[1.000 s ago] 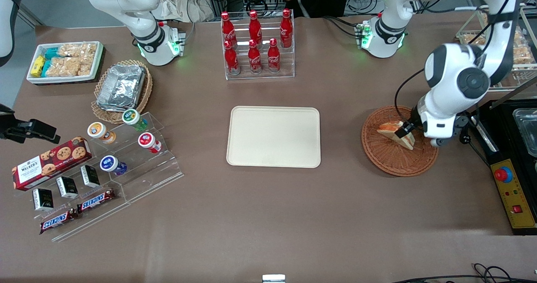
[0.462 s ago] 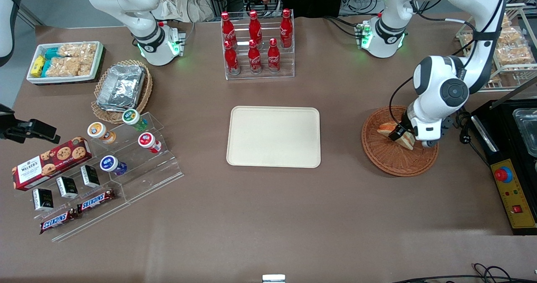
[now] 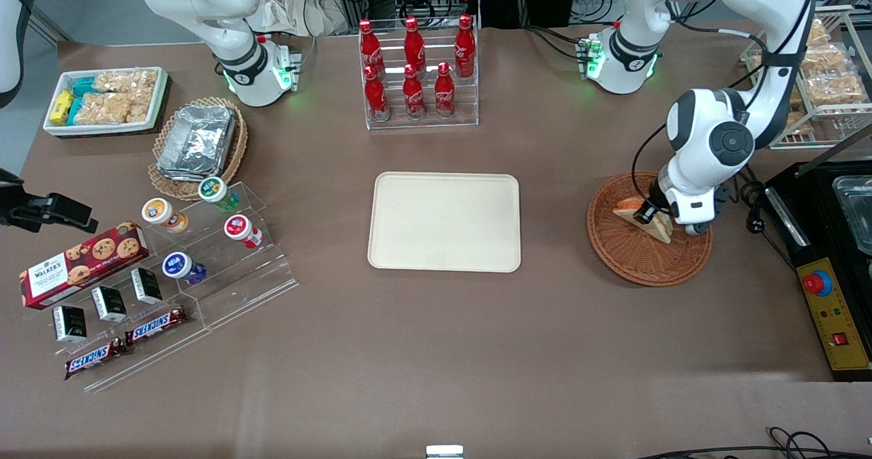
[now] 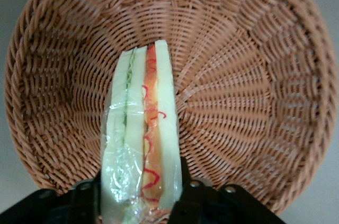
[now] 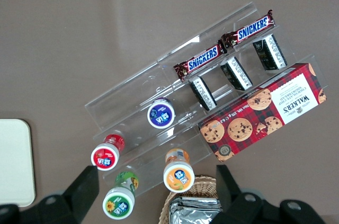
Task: Place sandwich from basket to tray
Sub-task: 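Lift the sandwich up out of the basket with the left gripper, then carry the sandwich over to the cream tray with the left gripper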
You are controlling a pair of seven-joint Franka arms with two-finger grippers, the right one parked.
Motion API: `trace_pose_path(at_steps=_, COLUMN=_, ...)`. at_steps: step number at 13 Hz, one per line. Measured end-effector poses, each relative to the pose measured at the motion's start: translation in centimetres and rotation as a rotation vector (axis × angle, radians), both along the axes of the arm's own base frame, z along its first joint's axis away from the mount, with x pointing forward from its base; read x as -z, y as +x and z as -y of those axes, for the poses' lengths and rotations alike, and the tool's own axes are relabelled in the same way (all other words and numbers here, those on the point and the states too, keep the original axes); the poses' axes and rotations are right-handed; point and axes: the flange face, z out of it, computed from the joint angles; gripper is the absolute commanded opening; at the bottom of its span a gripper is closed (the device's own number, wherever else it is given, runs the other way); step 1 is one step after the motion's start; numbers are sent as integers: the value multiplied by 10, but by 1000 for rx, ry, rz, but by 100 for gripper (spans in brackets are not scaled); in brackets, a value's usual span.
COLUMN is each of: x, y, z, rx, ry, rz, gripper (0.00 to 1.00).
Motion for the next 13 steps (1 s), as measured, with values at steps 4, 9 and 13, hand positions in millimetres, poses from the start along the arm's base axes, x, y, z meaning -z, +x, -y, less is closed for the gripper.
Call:
trace_pose_path(at_steps=4, x=-75, y=35, z=5, rx=7, ry=12, rz=-16, gripper=0)
trace_pose_path(at_steps=9, x=-226, y=87, z=43, rx=247, ry=41, rz=-40, gripper=0)
trace_pose_path(at_steps=13, x=-242, y=98, z=62, rx=528, ry=13, rz=-113, gripper=2)
